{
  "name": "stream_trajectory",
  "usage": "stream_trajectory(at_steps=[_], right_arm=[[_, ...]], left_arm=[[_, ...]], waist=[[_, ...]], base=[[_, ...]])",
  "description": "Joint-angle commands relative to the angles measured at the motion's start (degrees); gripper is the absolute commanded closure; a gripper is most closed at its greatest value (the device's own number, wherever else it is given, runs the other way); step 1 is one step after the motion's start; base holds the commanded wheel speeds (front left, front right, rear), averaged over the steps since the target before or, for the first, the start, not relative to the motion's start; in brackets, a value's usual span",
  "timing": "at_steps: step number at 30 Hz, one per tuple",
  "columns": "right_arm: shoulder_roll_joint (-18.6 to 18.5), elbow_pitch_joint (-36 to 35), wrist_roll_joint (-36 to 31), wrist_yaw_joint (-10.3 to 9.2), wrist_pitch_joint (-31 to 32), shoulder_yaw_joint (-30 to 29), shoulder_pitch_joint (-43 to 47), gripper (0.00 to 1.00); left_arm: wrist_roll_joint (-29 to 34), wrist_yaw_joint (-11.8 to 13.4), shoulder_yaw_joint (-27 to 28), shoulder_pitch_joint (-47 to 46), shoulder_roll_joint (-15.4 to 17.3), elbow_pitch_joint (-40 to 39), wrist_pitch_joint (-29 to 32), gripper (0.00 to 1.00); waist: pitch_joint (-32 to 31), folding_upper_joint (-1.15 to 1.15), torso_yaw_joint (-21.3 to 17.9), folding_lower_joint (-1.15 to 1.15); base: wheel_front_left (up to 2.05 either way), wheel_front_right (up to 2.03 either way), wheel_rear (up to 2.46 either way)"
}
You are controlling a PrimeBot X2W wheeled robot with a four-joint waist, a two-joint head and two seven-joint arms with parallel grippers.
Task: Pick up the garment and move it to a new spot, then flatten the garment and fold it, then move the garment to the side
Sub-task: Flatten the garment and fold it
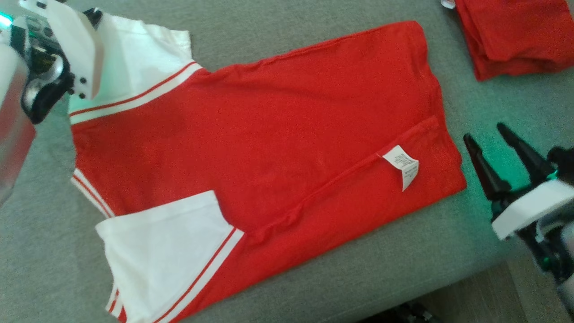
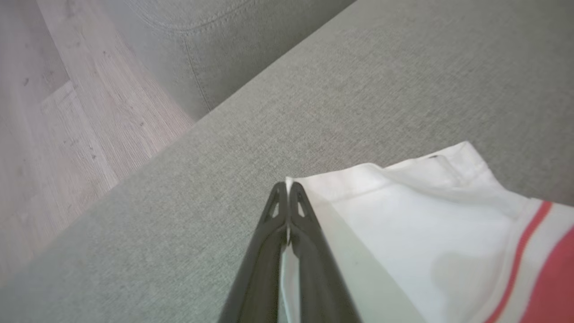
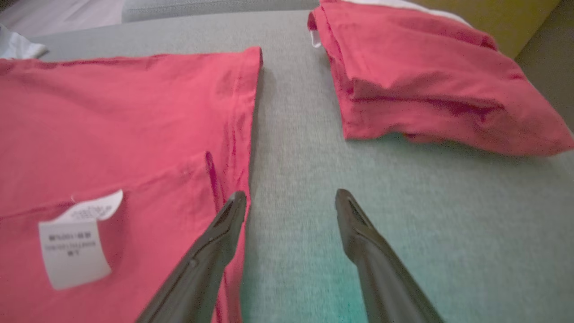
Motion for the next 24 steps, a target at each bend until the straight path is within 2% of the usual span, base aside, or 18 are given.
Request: stream_trajectory(at_steps=[1, 4, 8, 9, 13, 18, 24], right_arm=[[-2.8, -2.3, 1.5, 0.36, 1.3, -0.3, -1.4, 0.00], [-3.7, -2.4, 2.8, 0.36, 5.7, 0.0, -4.7, 0.00], [-2.8, 0.3, 4.1, 0.36, 12.9, 1.7, -11.8, 0.00], [-2.8, 0.3, 4.1, 0.36, 12.9, 1.7, -11.8, 0.00], [-1.3, 6.8, 3.4, 0.36, 18.1, 4.3, -20.7, 0.00], [-0.3, 17.5, -0.4, 0.36, 19.9, 7.9, -30.2, 0.00], [1.0, 27.3, -2.3, 0.36, 18.7, 12.2, -36.2, 0.00]], left_arm=[[-0.1, 0.1, 1.2, -2.1, 2.3, -2.0, -1.8, 1.00], [0.1, 0.1, -0.1, -2.3, 2.0, -3.4, -5.0, 1.00], [0.2, 0.1, -2.0, -3.3, 1.7, -5.4, -9.1, 1.00], [0.2, 0.1, -2.0, -3.3, 1.7, -5.4, -9.1, 1.00], [-0.1, 0.1, -4.4, -4.7, 1.7, -7.3, -11.8, 1.00], [-0.6, 0.1, -7.5, -7.3, 1.6, -9.1, -13.6, 1.00], [-1.5, 0.1, -11.0, -9.7, 1.8, -9.9, -15.6, 1.00]], waist=[[-1.4, 0.00, 1.5, 0.00], [-2.6, 0.00, 3.3, 0.00], [-3.3, 0.00, 5.9, 0.00], [-3.3, 0.00, 5.9, 0.00], [-3.2, 0.00, 8.3, 0.00], [-2.1, 0.00, 11.1, 0.00], [-1.1, 0.00, 12.8, 0.00]], base=[[0.00, 0.00, 0.00], [0.00, 0.00, 0.00], [0.00, 0.00, 0.00], [0.00, 0.00, 0.00], [0.00, 0.00, 0.00], [0.00, 0.00, 0.00], [0.00, 0.00, 0.00]])
